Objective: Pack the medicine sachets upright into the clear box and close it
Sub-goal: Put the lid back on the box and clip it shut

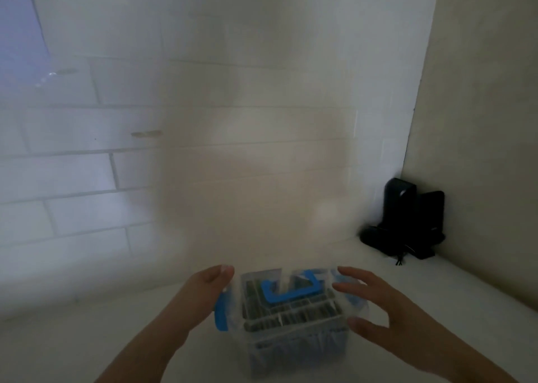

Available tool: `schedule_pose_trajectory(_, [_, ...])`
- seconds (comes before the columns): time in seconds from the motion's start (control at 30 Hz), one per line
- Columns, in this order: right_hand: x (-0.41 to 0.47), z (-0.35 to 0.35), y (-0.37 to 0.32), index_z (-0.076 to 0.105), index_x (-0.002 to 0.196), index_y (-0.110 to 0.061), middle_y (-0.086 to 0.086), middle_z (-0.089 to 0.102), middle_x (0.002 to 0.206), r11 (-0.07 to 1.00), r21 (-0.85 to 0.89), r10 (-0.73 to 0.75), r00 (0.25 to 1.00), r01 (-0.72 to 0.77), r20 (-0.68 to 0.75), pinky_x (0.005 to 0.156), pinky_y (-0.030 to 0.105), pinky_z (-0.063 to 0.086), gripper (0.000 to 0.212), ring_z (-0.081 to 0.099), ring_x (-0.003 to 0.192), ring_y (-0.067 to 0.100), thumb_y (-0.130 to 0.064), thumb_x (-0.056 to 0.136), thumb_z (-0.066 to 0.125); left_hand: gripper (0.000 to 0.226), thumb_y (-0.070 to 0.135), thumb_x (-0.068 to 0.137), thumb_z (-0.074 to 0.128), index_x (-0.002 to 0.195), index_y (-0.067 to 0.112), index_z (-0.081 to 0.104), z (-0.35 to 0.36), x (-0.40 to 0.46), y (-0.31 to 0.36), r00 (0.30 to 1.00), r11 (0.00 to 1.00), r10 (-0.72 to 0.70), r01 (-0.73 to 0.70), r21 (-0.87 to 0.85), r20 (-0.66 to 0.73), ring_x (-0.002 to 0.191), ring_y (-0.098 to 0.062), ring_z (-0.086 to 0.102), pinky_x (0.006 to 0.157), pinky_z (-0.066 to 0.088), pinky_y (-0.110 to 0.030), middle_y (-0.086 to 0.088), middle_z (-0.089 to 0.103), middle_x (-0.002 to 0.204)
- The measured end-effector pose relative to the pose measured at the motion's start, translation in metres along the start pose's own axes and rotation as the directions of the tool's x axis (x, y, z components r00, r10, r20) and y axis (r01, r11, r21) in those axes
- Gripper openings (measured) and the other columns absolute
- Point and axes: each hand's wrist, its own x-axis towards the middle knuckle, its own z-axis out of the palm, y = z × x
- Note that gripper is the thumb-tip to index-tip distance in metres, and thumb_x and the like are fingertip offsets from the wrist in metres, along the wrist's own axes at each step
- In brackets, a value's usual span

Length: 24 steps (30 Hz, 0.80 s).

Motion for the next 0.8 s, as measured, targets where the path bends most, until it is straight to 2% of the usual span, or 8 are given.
schedule_pose_trajectory(0.1, [0.003, 0.005, -0.002, 0.049, 0.107, -0.06, -0.036, 0.034, 0.13, 0.998, -0.059, -0.024, 0.993, 0.017, -0.113, 0.091, 0.008, 0.036, 0.052, 0.039, 0.119, -0.011, -0.084, 0.062, 0.04, 0.016, 0.041, 0.089, 0.048, 0.094, 0.027, 0.054, 0.0, 0.003, 0.0, 0.999, 0.998, -0.035, 0.033, -0.045, -0.037, 0.076, -0.012, 0.057, 0.064, 0.046, -0.025, 0.003, 0.059, 0.087])
schedule_pose_trajectory(0.27, [-0.005, 0.017, 0.002, 0.06, 0.097, -0.055, -0.03, 0.05, 0.118, 0.994, -0.103, -0.048, 0.969, 0.024, -0.241, 0.083, 0.012, 0.044, 0.036, 0.047, 0.109, -0.009, -0.075, 0.071, 0.044, 0.035, 0.047, 0.085, 0.052, 0.073, 0.014, 0.059, 0.005, 0.006, 0.004, 0.987, 0.988, -0.148, 0.145, -0.055, -0.066, 0.068, -0.019, 0.059, 0.064, 0.047, -0.029, -0.007, 0.062, 0.076])
schedule_pose_trajectory(0.37, [-0.007, 0.024, -0.001, 0.061, 0.09, -0.059, -0.033, 0.05, 0.116, 0.998, 0.002, 0.067, 0.961, -0.069, -0.267, 0.082, 0.007, 0.038, 0.038, 0.047, 0.107, -0.008, -0.079, 0.071, 0.034, 0.044, 0.051, 0.082, 0.053, 0.094, 0.008, 0.061, 0.006, 0.005, 0.001, 0.981, 0.982, -0.175, 0.167, -0.092, -0.088, 0.079, -0.025, 0.062, 0.074, 0.05, -0.034, -0.013, 0.065, 0.092])
schedule_pose_trajectory(0.47, [-0.005, 0.023, -0.003, 0.06, 0.089, -0.059, -0.029, 0.052, 0.114, 0.99, 0.064, 0.138, 0.951, -0.125, -0.276, 0.083, 0.006, 0.041, 0.038, 0.049, 0.107, -0.004, -0.08, 0.069, 0.036, 0.058, 0.054, 0.079, 0.055, 0.12, 0.013, 0.051, 0.006, -0.005, -0.002, 0.983, 0.971, -0.177, 0.167, -0.171, -0.045, 0.098, -0.028, 0.06, 0.087, 0.051, -0.04, -0.012, 0.058, 0.116])
schedule_pose_trajectory(0.57, [-0.002, 0.022, -0.007, 0.061, 0.091, -0.056, -0.023, 0.051, 0.115, 0.953, 0.211, 0.26, 0.941, -0.215, -0.216, 0.08, 0.018, 0.047, 0.016, 0.052, 0.102, -0.008, -0.053, 0.076, 0.057, 0.079, 0.045, 0.071, 0.069, 0.136, 0.017, 0.035, 0.007, -0.024, -0.004, 0.982, 0.923, -0.177, 0.191, -0.334, 0.073, 0.104, -0.025, 0.053, 0.081, 0.048, -0.034, -0.009, 0.047, 0.132])
schedule_pose_trajectory(0.63, [-0.002, 0.024, -0.007, 0.065, 0.085, -0.047, -0.013, 0.053, 0.117, 0.903, 0.313, 0.358, 0.917, -0.292, -0.175, 0.083, 0.026, 0.045, 0.025, 0.056, 0.099, -0.001, -0.023, 0.082, 0.061, 0.096, 0.043, 0.057, 0.082, 0.136, 0.018, 0.034, 0.008, -0.032, -0.015, 0.982, 0.897, -0.153, 0.185, -0.401, 0.11, 0.101, -0.022, 0.057, 0.079, 0.05, -0.033, -0.008, 0.05, 0.13])
schedule_pose_trajectory(0.73, [0.007, 0.025, -0.011, 0.065, 0.093, -0.03, -0.004, 0.052, 0.117, 0.836, 0.381, 0.502, 0.83, -0.394, -0.243, 0.084, 0.029, 0.039, 0.013, 0.051, 0.105, 0.013, -0.022, 0.085, 0.059, 0.07, 0.031, 0.072, 0.072, 0.133, 0.022, 0.041, 0.009, -0.042, -0.017, 0.988, 0.889, -0.125, 0.152, -0.432, 0.09, 0.102, -0.024, 0.06, 0.09, 0.049, -0.042, -0.006, 0.057, 0.123])
schedule_pose_trajectory(0.8, [0.015, 0.026, -0.013, 0.056, 0.114, -0.026, -0.002, 0.048, 0.12, 0.72, 0.464, 0.638, 0.755, -0.517, -0.149, 0.092, 0.033, 0.039, 0.029, 0.047, 0.113, 0.018, -0.031, 0.086, 0.058, 0.058, 0.02, 0.081, 0.064, 0.134, 0.026, 0.04, 0.012, -0.043, -0.015, 0.994, 0.915, -0.103, 0.102, -0.39, 0.018, 0.096, -0.021, 0.06, 0.083, 0.05, -0.037, -0.004, 0.055, 0.125])
